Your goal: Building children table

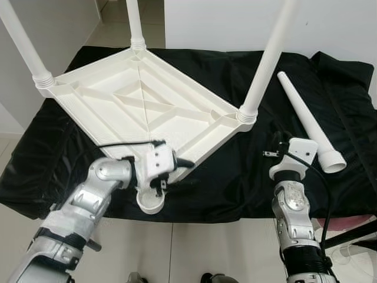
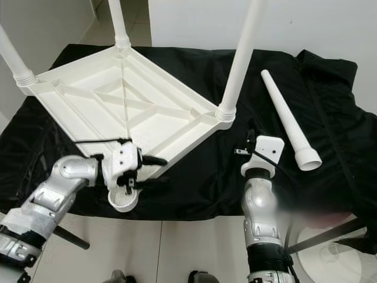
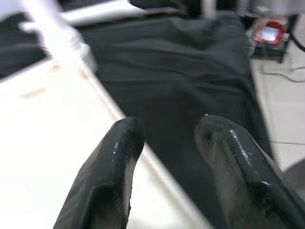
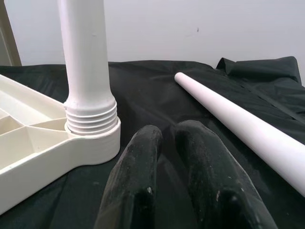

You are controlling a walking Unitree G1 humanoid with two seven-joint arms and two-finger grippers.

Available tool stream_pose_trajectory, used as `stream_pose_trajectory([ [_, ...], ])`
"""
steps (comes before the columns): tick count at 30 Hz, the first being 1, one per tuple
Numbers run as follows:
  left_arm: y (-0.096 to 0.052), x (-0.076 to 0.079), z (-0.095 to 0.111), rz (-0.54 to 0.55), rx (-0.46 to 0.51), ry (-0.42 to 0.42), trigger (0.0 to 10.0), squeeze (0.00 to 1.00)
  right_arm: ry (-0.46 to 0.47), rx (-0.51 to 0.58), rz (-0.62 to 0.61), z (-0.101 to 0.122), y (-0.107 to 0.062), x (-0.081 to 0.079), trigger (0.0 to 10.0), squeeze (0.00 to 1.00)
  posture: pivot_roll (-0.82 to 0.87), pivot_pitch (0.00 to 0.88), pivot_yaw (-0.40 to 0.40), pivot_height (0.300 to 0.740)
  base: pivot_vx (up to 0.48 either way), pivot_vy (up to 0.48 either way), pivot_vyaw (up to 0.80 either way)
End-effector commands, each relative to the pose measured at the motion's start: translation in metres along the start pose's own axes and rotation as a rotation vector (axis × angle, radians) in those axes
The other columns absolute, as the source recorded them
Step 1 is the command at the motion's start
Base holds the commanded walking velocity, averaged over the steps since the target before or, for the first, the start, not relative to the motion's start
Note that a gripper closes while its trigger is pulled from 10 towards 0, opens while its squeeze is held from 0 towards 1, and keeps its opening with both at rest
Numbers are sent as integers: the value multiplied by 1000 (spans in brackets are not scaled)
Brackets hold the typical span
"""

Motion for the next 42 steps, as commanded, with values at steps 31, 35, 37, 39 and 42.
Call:
stream_pose_trajectory([
  [31,-63,-20,-62,112,-461,192,10000,0,9,-11,9,-3,0,-1,10000,0,-1,129,-4,740,0,0,0],
  [35,-69,-25,-62,134,-471,199,10000,0,10,-13,12,-4,0,-2,10000,0,0,128,-4,740,0,0,0],
  [37,-74,-29,-61,159,-459,177,10000,0,11,-16,12,-4,-1,-2,10000,0,1,128,-2,740,0,0,0],
  [39,-74,-29,-57,164,-416,153,10000,0,11,-19,12,-5,-2,-2,10000,0,2,130,-3,740,0,0,0],
  [42,-73,-28,-56,156,-399,137,10000,0,11,-22,11,-6,-3,-2,10000,0,2,131,-1,740,0,0,0],
])
Point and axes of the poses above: a point about 5 cm out from each wrist's last joint towards the gripper, its own y axis pointing out of the wrist towards the gripper, its own z axis along the axis of the wrist's last joint, x = y × z, the point moved 2 cm from there along y, pointing out of the wrist towards the gripper, and after that the axes turned 1 degree about y, right-handed, at the moved point
